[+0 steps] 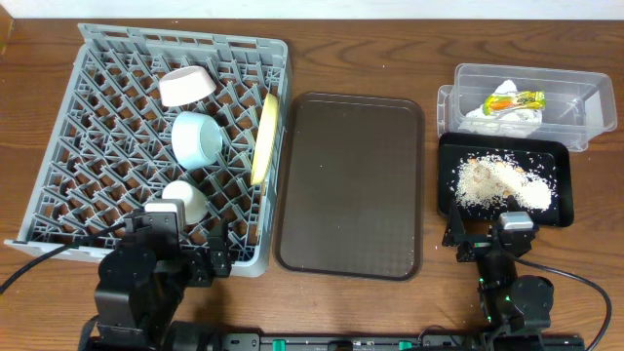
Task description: Sort waste into correct bins and load items into the dishwasher
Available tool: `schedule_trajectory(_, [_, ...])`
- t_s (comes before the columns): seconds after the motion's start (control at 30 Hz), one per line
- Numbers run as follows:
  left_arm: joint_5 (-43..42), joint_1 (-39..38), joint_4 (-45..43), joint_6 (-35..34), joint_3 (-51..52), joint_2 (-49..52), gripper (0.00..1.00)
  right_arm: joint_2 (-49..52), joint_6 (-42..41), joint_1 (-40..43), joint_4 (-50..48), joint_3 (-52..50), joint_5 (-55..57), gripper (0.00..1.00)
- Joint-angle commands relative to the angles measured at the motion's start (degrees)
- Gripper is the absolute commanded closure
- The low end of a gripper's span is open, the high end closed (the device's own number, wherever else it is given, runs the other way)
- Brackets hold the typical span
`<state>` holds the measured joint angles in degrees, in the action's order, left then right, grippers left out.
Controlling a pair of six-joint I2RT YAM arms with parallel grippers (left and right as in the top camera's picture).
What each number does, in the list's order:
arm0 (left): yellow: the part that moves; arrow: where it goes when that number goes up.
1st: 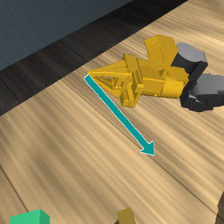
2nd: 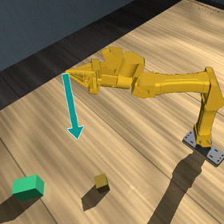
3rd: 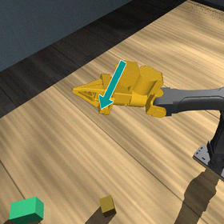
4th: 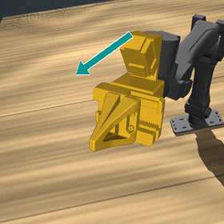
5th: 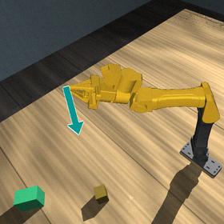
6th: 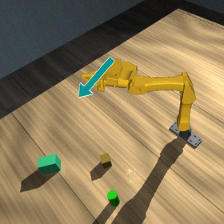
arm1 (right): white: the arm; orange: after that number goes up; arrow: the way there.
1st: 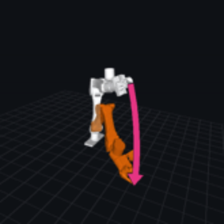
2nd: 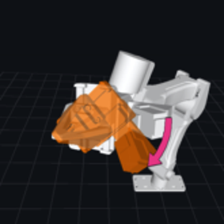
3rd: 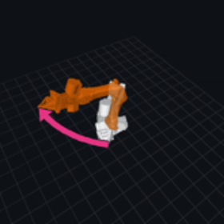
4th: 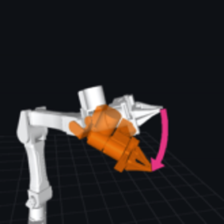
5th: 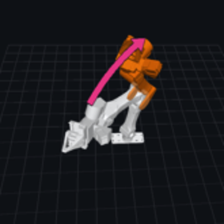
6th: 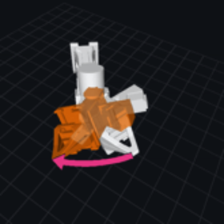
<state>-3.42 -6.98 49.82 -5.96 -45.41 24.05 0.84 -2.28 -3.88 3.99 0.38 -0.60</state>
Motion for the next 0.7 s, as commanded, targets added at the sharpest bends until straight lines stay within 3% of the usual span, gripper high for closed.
schedule_trajectory(0.0, [1.07, 2.32, -3.91, 0.52, 7.10, -3.39, 0.01, -0.35, 0.66, -0.33, 0.31, -0.07, 0.15, 0.01])
schedule_trajectory(0.3, [0.92, 5.38, -29.38, -5.31, 33.35, -18.38, 0.01, -0.35, 0.66, -0.33, 0.31, -0.07, 0.15, 0.01])
schedule_trajectory(0.5, [1.14, 5.92, -47.25, -4.87, 44.81, -23.87, 0.01, -0.35, 0.66, -0.33, 0.31, -0.07, 0.15, 0.01])
schedule_trajectory(0.67, [1.27, 6.16, -45.88, -3.61, 45.18, -23.96, 0.01, -0.35, 0.66, -0.33, 0.31, -0.07, 0.15, 0.01])
